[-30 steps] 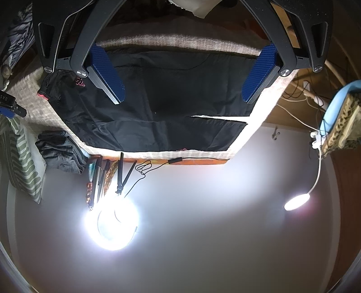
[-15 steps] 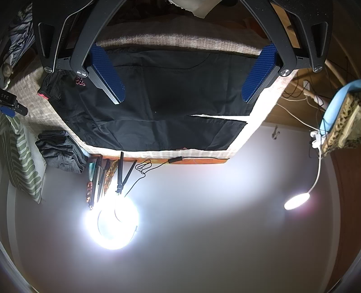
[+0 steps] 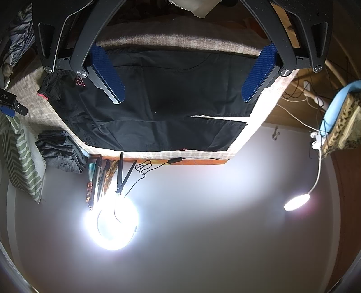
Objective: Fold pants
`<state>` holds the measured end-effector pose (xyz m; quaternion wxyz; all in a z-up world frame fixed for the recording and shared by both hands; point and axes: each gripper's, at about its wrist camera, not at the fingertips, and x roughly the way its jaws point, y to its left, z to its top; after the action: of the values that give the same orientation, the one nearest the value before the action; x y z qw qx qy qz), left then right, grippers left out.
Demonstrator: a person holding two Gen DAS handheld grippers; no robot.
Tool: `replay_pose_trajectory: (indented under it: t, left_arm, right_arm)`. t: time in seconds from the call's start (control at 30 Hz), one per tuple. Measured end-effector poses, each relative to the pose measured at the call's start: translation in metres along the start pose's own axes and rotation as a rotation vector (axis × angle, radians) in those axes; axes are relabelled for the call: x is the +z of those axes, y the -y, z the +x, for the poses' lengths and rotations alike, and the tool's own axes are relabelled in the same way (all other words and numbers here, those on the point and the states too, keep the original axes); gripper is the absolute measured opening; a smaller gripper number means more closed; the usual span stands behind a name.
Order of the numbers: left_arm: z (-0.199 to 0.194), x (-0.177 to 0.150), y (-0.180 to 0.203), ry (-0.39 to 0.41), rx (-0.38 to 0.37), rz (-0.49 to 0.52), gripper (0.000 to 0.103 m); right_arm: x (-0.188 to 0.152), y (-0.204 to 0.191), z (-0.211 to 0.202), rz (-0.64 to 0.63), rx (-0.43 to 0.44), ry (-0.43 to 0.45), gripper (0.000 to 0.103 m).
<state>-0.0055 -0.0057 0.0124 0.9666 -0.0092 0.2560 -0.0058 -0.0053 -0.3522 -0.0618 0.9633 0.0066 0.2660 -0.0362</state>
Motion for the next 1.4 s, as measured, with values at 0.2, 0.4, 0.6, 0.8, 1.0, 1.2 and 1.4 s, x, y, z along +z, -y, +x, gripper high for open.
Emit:
replay_pose_trajectory:
  t: [0.2, 0.4, 0.6, 0.8, 1.0, 1.2, 1.4]
  left_arm:
    - [0.0, 0.0, 0.0, 0.001, 0.0, 0.0, 0.102]
    - [0.0, 0.0, 0.0, 0.002, 0.006, 0.003, 0.102]
    - [0.001, 0.0, 0.001, 0.0, 0.004, 0.003, 0.102]
    - [0.003, -0.001, 0.001, -0.004, 0.007, 0.007, 0.102]
    - [0.008, -0.002, -0.004, -0.02, 0.003, 0.005, 0.102]
    - [0.02, -0.01, -0.019, -0.087, -0.022, -0.009, 0.102]
    - [0.032, -0.01, -0.04, -0.158, -0.05, -0.017, 0.094]
  right_arm:
    - [-0.003, -0.002, 0.001, 0.0, 0.002, -0.003, 0.099]
    - [-0.003, -0.002, 0.002, 0.001, 0.003, -0.004, 0.099]
    - [-0.005, -0.001, 0.003, 0.009, 0.007, -0.013, 0.099]
    - [-0.004, -0.001, 0.003, 0.011, 0.008, -0.015, 0.099]
    - [-0.004, -0.003, 0.004, 0.01, 0.01, -0.015, 0.099]
    - [-0.002, -0.004, 0.008, -0.001, 0.028, -0.025, 0.099]
    - [-0.001, -0.013, 0.016, -0.067, 0.085, -0.055, 0.099]
